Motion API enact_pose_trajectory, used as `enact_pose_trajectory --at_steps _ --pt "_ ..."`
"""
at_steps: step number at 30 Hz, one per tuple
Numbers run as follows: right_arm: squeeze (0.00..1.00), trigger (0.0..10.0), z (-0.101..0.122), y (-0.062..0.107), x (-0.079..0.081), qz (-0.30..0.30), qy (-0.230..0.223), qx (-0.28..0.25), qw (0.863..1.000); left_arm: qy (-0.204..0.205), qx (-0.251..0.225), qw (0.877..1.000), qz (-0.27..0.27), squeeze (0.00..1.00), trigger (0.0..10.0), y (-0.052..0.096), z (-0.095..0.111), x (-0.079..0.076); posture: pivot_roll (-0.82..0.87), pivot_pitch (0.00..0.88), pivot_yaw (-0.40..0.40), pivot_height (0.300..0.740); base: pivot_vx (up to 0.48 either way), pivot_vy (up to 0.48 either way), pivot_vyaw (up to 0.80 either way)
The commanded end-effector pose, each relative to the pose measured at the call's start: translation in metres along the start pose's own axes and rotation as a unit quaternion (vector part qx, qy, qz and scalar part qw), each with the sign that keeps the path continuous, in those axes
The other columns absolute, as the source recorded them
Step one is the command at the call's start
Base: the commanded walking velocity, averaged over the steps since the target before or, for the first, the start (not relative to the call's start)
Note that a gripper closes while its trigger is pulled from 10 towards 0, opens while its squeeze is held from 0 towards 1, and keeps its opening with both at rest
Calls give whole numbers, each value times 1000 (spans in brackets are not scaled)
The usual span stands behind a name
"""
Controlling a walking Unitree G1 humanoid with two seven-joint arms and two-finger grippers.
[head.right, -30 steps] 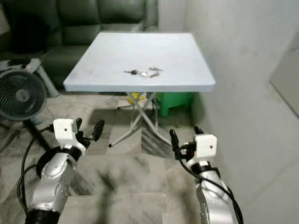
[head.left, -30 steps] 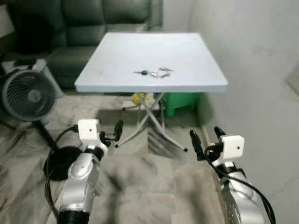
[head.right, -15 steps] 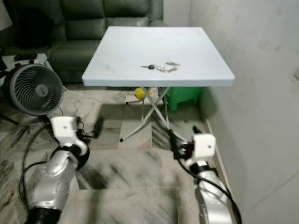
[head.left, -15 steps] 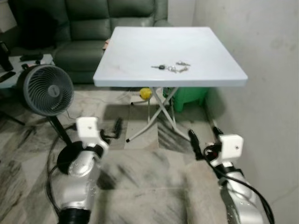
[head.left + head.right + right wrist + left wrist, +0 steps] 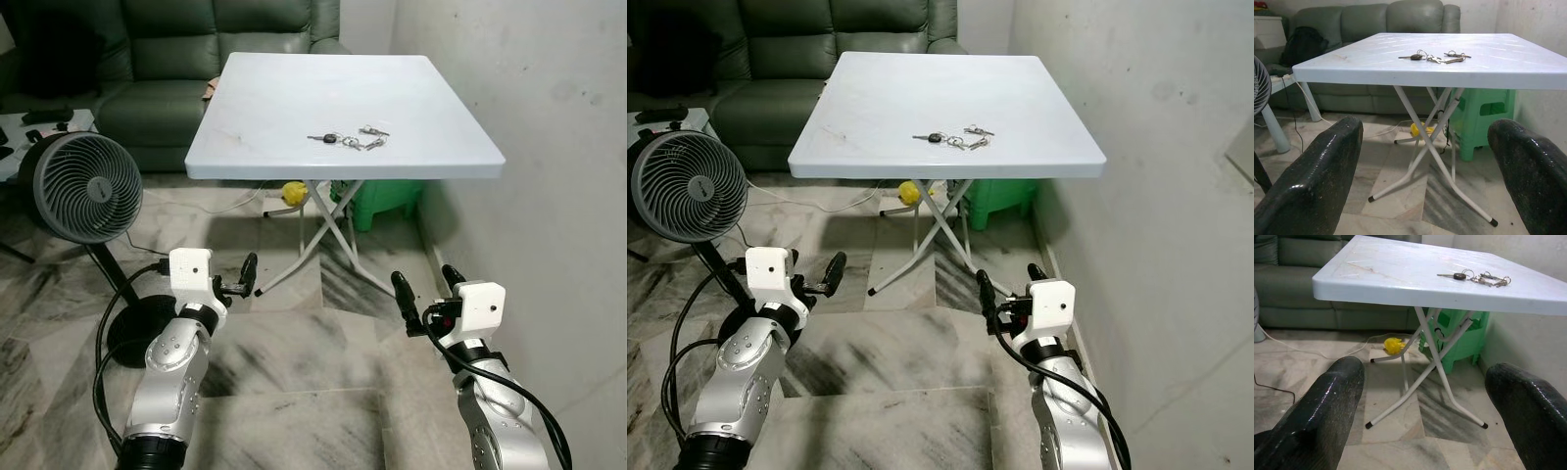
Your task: Hang keys on a hook
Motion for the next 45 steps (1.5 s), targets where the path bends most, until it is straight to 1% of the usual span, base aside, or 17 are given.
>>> enact_pose_trajectory --at_steps 1,6,10,45 --pt "0 10000 5 -3 -1 0 1 -5 1000 -2 1 1000 -4 0 10000 2 2 -1 0 0 5 740 0 0 0" --pt "0 10000 5 -4 0 0 -1 -7 1000 1 1 1000 -9 0 10000 0 4 -2 1 0 12 740 0 0 0" --pt "0 10000 6 -5 1 -2 -4 -8 1000 1 -4 1000 -19 0 10000 -1 8 -5 3 0 19 740 270 0 0" --pt "0 10000 6 -14 6 4 -9 -16 1000 -4 -2 999 -35 0 10000 -2 9 -13 29 0 25 740 349 0 0"
Point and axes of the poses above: a point about 5 cm out from each wrist's last joint towards the gripper, its own y axis pointing back from the gripper into the wrist, its own z axis along the axis of the wrist's last joint, x = y × z, the point moved 4 cm from there along -y, pointing out of the wrist towards the gripper, and after that the axes turned 15 degrees about y, right-handed, at the moved point
